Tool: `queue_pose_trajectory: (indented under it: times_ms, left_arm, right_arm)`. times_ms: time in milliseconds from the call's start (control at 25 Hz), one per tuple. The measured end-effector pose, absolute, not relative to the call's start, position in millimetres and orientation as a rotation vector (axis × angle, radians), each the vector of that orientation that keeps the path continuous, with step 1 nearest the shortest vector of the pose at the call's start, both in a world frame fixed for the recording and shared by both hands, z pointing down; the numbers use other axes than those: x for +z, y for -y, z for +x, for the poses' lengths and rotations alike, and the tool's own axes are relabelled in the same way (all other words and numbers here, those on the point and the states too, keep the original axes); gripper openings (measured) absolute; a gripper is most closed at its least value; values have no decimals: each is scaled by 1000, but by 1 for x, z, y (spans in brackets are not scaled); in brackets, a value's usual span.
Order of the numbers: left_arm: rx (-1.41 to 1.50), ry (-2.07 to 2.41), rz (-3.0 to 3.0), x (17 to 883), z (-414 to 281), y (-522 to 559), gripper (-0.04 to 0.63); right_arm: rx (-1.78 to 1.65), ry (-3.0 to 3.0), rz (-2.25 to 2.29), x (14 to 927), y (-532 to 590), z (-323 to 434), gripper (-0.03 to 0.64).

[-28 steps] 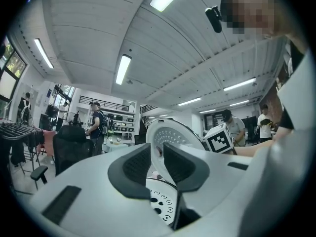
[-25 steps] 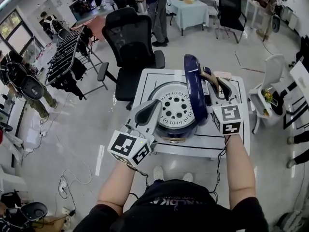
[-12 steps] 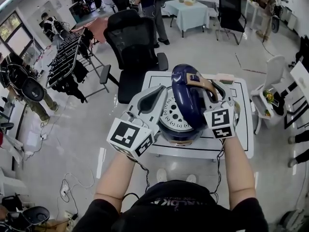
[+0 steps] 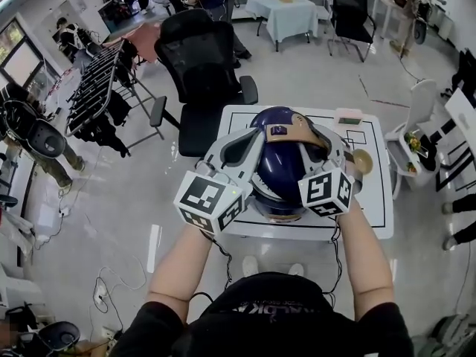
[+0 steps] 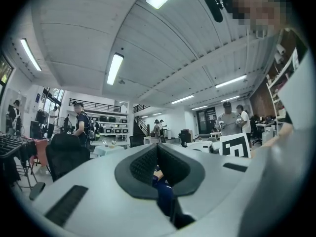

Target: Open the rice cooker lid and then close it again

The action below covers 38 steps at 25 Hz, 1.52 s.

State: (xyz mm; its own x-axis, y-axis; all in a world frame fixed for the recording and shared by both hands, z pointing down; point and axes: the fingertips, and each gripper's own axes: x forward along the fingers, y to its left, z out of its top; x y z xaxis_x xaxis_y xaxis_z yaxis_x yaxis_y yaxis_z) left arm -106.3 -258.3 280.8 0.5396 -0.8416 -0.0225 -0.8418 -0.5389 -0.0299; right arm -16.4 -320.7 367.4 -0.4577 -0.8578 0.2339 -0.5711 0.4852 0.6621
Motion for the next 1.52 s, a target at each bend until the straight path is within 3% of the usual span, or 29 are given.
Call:
queue_pose_trajectory:
  times_ms: [680, 1520]
  left_arm:
    - [-218, -1424, -2833, 354, -125, 298, 3]
    - [-300, -1347, -2957, 408, -139, 302, 3]
  right_arm:
    - [-781, 2007, 1074, 399, 319, -54, 143]
    - [-803, 1892, 1021, 431, 318, -76, 158]
